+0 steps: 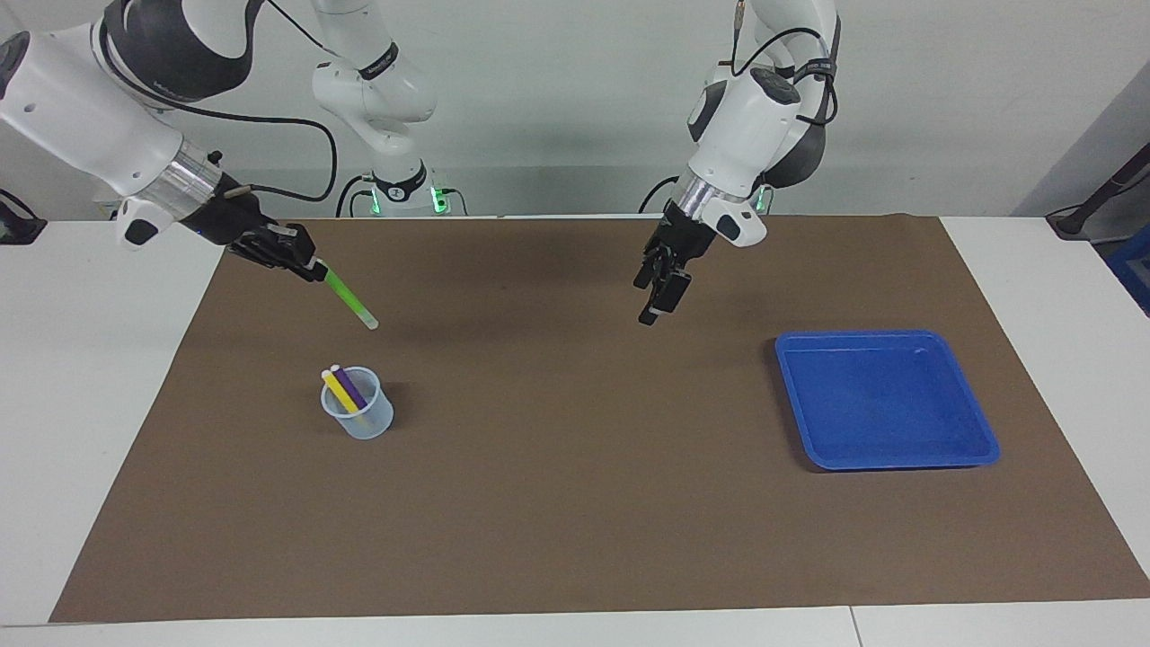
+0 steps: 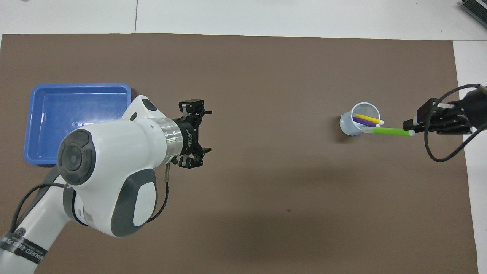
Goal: Right arm passes pens to left for tray arrangement
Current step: 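Carry the green pen to the left gripper and let it grasp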
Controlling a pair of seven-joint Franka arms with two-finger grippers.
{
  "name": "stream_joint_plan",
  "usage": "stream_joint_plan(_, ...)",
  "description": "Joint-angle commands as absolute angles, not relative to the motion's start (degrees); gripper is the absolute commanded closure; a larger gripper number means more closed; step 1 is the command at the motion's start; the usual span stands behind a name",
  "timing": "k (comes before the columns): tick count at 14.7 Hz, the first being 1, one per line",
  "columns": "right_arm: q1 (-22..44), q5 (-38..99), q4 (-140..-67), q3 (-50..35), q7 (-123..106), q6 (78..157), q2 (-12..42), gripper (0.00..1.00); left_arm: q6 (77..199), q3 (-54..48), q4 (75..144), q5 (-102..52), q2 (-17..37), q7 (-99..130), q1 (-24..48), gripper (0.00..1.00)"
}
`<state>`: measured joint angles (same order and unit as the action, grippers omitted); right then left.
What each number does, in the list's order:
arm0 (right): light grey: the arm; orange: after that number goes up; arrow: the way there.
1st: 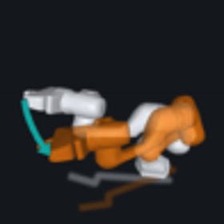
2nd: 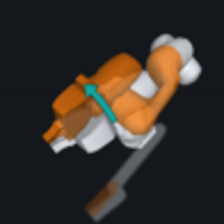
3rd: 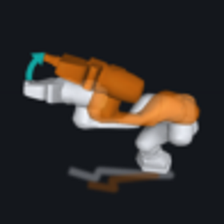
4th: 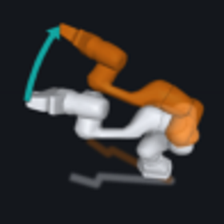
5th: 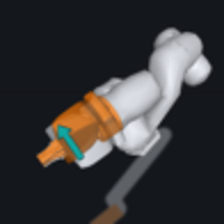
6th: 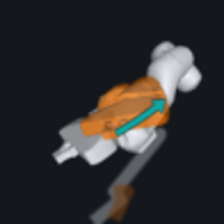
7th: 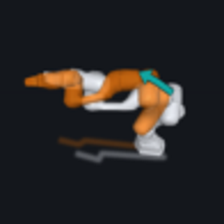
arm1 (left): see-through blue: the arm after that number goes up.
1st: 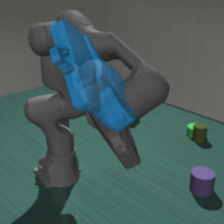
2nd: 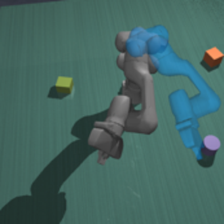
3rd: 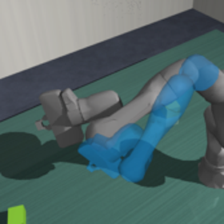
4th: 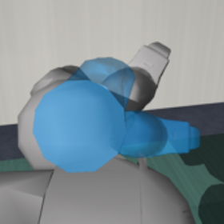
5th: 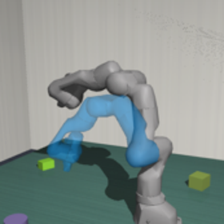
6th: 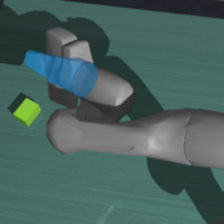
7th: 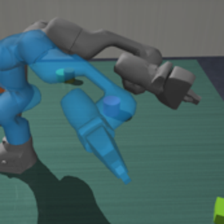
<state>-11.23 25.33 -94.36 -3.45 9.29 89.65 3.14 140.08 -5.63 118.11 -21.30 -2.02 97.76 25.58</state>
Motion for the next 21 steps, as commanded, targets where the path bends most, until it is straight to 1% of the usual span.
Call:
stream_joint_plan(1, -7.24, 28.30, -94.39, -4.22, 16.93, 92.35, 3.87, 0.85, 141.42, -5.01, 116.98, -22.15, -0.88, 99.14, 28.73, 0.00)
stream_joint_plan(3, -3.01, 28.65, -94.74, -4.22, 23.87, 95.52, 3.87, 0.85, 141.42, -5.10, 116.81, -22.15, -0.88, 101.94, 28.83, 0.00)
stream_joint_plan(5, 0.43, 32.24, -96.15, -4.31, 29.68, 99.21, 3.78, 0.85, 141.50, -5.19, 116.02, -22.24, -0.70, 104.92, 29.53, 0.00)
stream_joint_plan(7, 3.59, 34.53, -96.77, -4.22, 34.69, 100.80, 3.87, 0.85, 141.85, -5.19, 114.62, -22.24, 0.09, 109.22, 30.93, 0.00)
stream_joint_plan(9, 5.61, 34.72, -96.85, -4.31, 39.00, 101.16, 3.78, 0.85, 145.44, -5.19, 114.52, -22.24, 0.61, 112.14, 32.94, 0.00)
stream_joint_plan(12, 7.46, 37.25, -97.64, -4.48, 42.70, 104.84, 3.95, 0.86, 147.66, -5.19, 113.56, -22.24, 0.88, 117.66, 34.54, 0.00)
stream_joint_plan(14, 9.40, 37.44, -97.73, -4.48, 44.82, 108.01, 4.65, 0.86, 149.75, -5.19, 113.47, -22.24, 1.58, 119.88, 37.34, 0.00)
stream_joint_plan(17, 11.60, 37.44, -97.73, -4.48, 47.63, 110.03, 4.75, 0.86, 152.31, -5.19, 113.99, -22.24, 1.67, 121.37, 39.02, 0.00)
stream_joint_plan(19, 12.13, 37.44, -97.82, -4.48, 47.90, 111.53, 5.18, 0.86, 155.90, -5.19, 113.21, -22.15, 4.03, 121.73, 39.29, 0.00)
stream_joint_plan(21, 12.30, 37.44, -97.73, -4.48, 47.90, 113.11, 6.06, 0.86, 157.41, -5.10, 113.29, -22.24, 4.83, 121.47, 39.38, 0.00)
